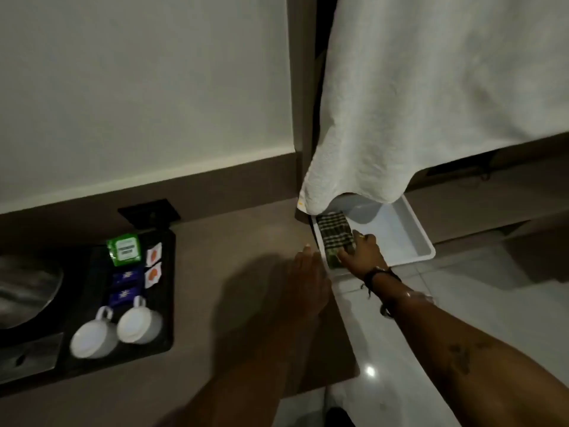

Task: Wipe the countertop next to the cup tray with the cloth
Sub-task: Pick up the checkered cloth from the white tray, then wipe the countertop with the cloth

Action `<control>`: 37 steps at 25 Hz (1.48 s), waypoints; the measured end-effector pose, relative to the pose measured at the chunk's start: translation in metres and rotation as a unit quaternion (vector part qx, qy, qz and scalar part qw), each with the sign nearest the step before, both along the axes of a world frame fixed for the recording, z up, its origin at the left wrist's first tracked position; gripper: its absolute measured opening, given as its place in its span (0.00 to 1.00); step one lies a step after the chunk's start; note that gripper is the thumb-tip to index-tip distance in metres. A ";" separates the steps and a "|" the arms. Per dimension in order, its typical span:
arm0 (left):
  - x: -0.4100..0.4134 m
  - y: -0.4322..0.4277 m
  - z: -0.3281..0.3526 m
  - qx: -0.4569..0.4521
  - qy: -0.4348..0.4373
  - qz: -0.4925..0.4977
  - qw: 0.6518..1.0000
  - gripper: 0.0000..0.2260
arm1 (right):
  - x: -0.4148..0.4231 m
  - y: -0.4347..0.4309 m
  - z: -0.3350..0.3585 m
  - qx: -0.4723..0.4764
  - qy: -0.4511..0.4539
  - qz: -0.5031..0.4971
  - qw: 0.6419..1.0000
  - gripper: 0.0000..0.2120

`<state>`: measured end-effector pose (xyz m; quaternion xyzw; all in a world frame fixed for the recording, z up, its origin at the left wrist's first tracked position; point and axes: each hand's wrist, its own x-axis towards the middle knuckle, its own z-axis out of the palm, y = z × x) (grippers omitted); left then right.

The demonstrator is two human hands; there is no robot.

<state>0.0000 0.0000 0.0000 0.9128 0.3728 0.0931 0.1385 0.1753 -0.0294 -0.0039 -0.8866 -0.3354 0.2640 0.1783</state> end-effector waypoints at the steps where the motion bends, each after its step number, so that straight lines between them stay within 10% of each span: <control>1: 0.015 0.007 -0.016 0.000 0.034 0.012 0.999 0.27 | 0.013 0.015 -0.015 -0.013 0.027 0.006 1.000 0.28; 8: 0.033 0.035 -0.067 -0.059 0.091 0.055 0.993 0.29 | 0.056 0.075 -0.051 -0.085 0.076 -0.128 0.985 0.28; 13: 0.027 0.042 -0.078 -0.059 0.092 0.037 0.993 0.28 | 0.059 0.092 -0.056 -0.102 0.159 -0.163 0.968 0.06; 16: 0.026 0.043 -0.077 -0.077 0.086 0.034 0.993 0.28 | 0.062 0.102 -0.055 -0.104 0.263 -0.118 0.952 0.21; 21: 0.027 0.038 -0.069 -0.085 0.114 0.031 0.989 0.28 | 0.077 0.080 -0.022 -0.006 0.320 -0.212 0.923 0.08; 26: 0.015 0.050 -0.042 -0.106 0.141 -0.014 0.984 0.29 | 0.050 0.032 0.036 0.023 0.139 -0.134 0.981 0.06; 31: -0.124 0.063 0.005 -0.096 -0.011 -0.126 0.987 0.28 | -0.091 -0.010 0.058 -0.065 -0.037 -0.063 0.995 0.12; 37: -0.328 0.049 -0.041 -0.077 0.028 -0.201 0.976 0.31 | -0.279 -0.045 0.020 -0.028 0.025 0.016 0.999 0.32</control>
